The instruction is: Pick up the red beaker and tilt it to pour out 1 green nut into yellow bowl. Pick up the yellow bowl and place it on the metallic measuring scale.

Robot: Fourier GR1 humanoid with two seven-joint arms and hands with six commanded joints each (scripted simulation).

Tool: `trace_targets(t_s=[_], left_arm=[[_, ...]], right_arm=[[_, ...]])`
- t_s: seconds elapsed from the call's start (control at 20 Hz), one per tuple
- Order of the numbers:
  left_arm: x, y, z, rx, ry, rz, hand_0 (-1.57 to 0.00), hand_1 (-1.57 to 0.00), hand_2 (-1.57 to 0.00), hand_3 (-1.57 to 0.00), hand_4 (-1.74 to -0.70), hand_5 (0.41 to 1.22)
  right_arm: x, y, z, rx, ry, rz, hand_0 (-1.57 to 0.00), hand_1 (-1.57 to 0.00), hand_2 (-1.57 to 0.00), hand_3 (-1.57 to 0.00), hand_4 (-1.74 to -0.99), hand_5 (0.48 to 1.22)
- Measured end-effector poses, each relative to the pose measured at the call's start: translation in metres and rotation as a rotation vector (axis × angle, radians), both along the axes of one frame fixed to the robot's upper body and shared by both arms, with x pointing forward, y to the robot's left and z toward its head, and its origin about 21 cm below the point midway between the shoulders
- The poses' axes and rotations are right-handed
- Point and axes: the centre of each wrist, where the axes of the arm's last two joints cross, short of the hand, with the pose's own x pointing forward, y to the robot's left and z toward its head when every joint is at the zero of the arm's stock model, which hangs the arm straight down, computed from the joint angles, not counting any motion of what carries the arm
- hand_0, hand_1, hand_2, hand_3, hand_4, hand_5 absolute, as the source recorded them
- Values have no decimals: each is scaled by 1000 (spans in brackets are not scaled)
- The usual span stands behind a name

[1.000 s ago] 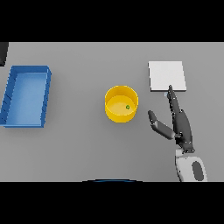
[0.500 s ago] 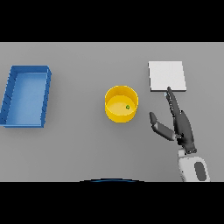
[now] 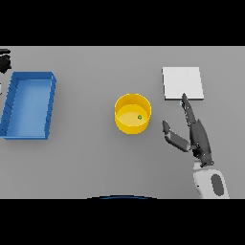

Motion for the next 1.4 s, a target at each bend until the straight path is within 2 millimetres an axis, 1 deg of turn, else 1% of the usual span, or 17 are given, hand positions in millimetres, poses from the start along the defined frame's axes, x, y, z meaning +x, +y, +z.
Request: trace_targets(t_s=[0.05,0.1,0.25,0.3,0.35,0.4,0.45,0.5,0.55,0.6,0.65,0.75,0.85,1.0,1.2,1.35,1.4], left_arm=[[-8,-3,-7,-10,11,7,-1571,-1571,-1571,-1387,-1741,1221],[-16,-4,-12,-21,21,17,-1571,-1571,-1571,-1383,-1741,1221],[-36,-11,-21,-55,60,13,-1571,-1571,-1571,-1374,-1740,1008],[-40,-18,-22,-79,83,3,-1571,-1571,-1571,-1366,-1735,955],[-43,-19,-23,-90,114,-13,-1571,-1571,-1571,-1407,-1661,888],[-48,-19,-23,-88,141,-43,-1571,-1571,-1571,-1368,-1493,827],[-55,-18,-24,-88,142,-82,-1571,-1545,-1489,-1238,-1311,774],[-61,-15,-18,-52,160,-148,-1495,-1380,-1311,-1098,-1155,740],[-64,-12,-18,-32,159,-205,-1253,-1104,-1049,-884,-1031,714],[-66,-13,-16,-52,161,-266,-1003,-883,-839,-707,-933,697],[-68,-12,-16,-67,193,-294,-802,-706,-671,-565,-870,682],[-71,-7,-12,-72,222,-312,-513,-452,-429,-361,-785,656],[-68,-8,-16,-7,264,-333,-328,-289,-274,-231,-750,647],[-66,-9,-24,25,252,-325,-167,-147,-140,-118,-724,647],[-60,-11,-22,47,203,-304,-68,-60,-57,-48,-708,658],[-61,-11,-21,39,126,-310,-34,-30,-29,-24,-710,679],[-62,-9,-20,42,114,-313,-27,-24,-23,-19,-713,685]], right_arm=[[-3,-1,-3,7,2,0,1,1,1,1,-1195,690],[-2,-3,1,16,-8,-2,1,1,1,1,-1186,687],[-2,-1,-3,19,4,-2,1,1,1,1,-1169,680],[-2,-1,2,26,-7,0,1,1,1,1,-1168,679],[2,-1,5,25,1,0,1,1,1,1,-1165,678],[1,-3,3,19,11,-1,1,1,1,1,-1165,675],[1,-2,4,14,3,1,1,1,1,1,-1163,671],[2,-1,2,11,9,-5,1,1,1,1,-1159,669],[3,-3,1,4,16,-10,1,1,1,1,-1161,669],[-2,0,0,4,1,8,1,1,1,1,-1162,671],[-2,0,0,4,1,0,1,1,1,1,-1156,673],[1,-3,2,8,-5,0,1,1,1,1,-1147,680],[-2,-2,3,15,-9,9,1,1,1,1,-1148,688],[-2,-2,8,4,-4,5,1,1,1,1,-1164,688],[-5,1,5,-10,19,-2,1,1,1,1,-1175,672],[-5,3,9,-93,-1,26,1,1,1,1,-1132,703],[-1,0,10,-122,-6,56,1,1,1,1,-1137,717]])
